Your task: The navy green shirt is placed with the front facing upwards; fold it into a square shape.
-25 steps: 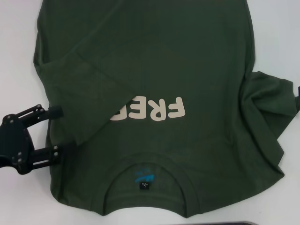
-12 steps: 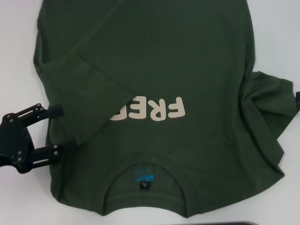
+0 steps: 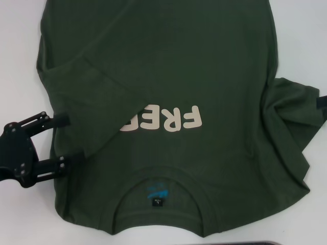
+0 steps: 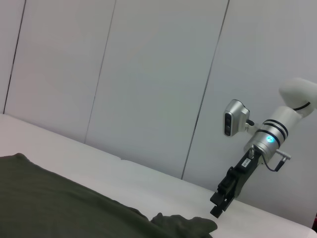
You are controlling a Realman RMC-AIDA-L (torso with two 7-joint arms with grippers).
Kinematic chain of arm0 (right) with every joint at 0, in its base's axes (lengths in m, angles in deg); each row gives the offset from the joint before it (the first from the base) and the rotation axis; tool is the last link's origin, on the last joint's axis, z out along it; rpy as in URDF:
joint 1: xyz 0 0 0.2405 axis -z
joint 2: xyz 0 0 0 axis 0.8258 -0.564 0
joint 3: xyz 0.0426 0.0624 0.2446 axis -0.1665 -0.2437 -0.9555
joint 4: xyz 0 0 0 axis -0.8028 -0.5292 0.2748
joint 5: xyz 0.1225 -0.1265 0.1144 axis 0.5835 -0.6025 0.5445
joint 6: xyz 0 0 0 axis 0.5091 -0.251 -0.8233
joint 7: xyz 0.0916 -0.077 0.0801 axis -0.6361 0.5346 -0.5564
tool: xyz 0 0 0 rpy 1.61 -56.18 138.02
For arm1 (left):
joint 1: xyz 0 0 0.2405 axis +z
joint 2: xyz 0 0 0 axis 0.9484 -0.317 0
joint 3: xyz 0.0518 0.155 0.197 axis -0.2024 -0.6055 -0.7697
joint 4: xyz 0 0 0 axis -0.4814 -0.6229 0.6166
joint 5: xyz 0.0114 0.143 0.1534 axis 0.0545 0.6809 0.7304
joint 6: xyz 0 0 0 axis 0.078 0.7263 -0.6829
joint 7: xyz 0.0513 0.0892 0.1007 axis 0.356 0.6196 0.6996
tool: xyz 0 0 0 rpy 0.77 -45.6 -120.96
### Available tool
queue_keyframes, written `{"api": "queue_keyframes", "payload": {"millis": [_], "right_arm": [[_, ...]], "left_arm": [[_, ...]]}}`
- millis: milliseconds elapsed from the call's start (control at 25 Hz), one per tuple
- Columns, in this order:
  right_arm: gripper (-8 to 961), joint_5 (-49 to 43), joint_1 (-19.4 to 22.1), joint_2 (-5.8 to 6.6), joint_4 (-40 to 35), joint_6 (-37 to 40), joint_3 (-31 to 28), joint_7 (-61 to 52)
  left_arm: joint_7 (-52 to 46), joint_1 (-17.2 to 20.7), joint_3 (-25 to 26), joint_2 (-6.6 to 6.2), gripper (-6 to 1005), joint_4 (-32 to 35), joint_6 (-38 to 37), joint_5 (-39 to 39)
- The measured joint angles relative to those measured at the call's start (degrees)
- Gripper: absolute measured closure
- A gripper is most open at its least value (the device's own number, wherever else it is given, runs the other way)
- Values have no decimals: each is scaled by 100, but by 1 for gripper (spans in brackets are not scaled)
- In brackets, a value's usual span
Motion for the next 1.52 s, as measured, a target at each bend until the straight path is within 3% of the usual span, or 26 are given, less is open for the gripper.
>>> {"api": "queue_keyframes", "payload": {"millis": [240, 520, 1520], "right_arm": [[162, -15, -19, -47, 73, -87, 18, -7], [161, -69, -72, 1, 367, -177, 62, -70], [161, -187, -140, 30, 374, -193, -17, -236]], "left_arm": [[0, 10, 8, -1, 158, 0, 30, 0], [0, 7, 8, -2, 157, 0, 41, 0], [61, 2, 8, 25, 157, 0, 45, -1]]}}
